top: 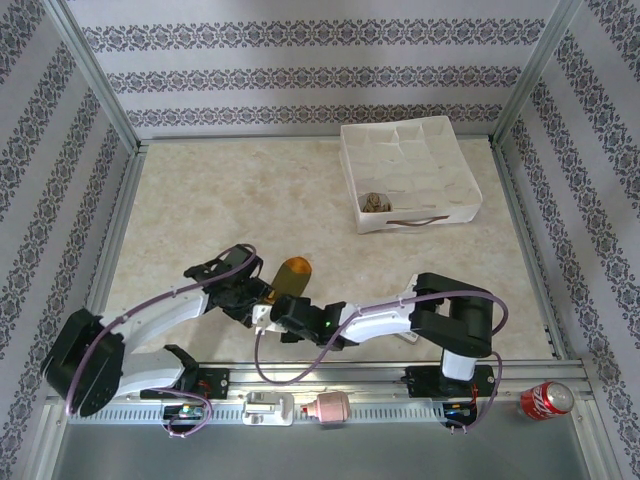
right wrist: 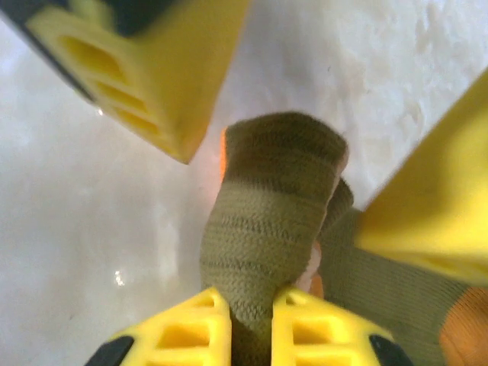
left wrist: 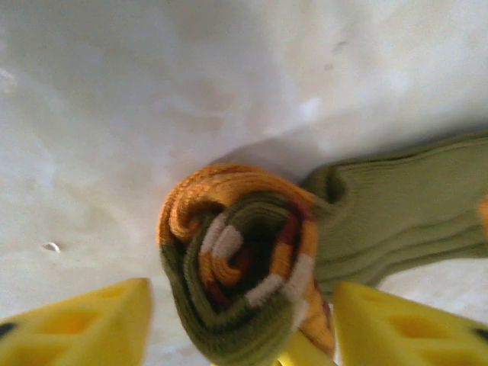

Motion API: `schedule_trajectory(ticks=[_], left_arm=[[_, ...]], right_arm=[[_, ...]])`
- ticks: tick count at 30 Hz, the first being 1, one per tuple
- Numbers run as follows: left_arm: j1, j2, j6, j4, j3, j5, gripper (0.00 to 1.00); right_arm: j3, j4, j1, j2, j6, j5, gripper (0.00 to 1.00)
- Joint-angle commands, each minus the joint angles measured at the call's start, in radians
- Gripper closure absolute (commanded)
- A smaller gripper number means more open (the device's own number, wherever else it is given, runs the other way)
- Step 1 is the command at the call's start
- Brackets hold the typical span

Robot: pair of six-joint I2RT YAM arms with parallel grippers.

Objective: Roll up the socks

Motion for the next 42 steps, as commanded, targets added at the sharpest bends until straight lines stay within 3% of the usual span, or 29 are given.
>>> schedule_trajectory(ticks=[1, 9, 19, 23, 29, 42], left_arm=[[0.017, -0.076, -0.022, -0.010, -0.014, -0.024, 0.25], [0.033, -0.142, 0.078, -0.010, 0.000, -0.059, 0.26], [0.011, -0.090, 0.180, 0.129, -0.003, 0.019, 0.44], [-0.030, -0.049, 0.158, 0.231, -0.023, 0.038, 0.47], [-0.083, -0.015, 0.092, 0.208, -0.035, -0.004, 0.49], [-0.103, 0.028, 0.041, 0.283, -0.062, -0.045, 0.47]], right_arm=[[-0.114, -0.144, -0.082, 0.003, 0.149, -0.209, 1.00], [-0.254, 0.018, -0.235, -0.048, 0.303, -0.557, 1.00], [-0.299, 0.143, -0.398, 0.035, 0.425, -0.814, 1.00], [-0.289, 0.138, -0.432, 0.052, 0.451, -0.843, 1.00], [-0.265, 0.087, -0.461, 0.081, 0.452, -0.866, 1.00], [-0.245, 0.070, -0.541, 0.127, 0.508, -0.916, 1.00]])
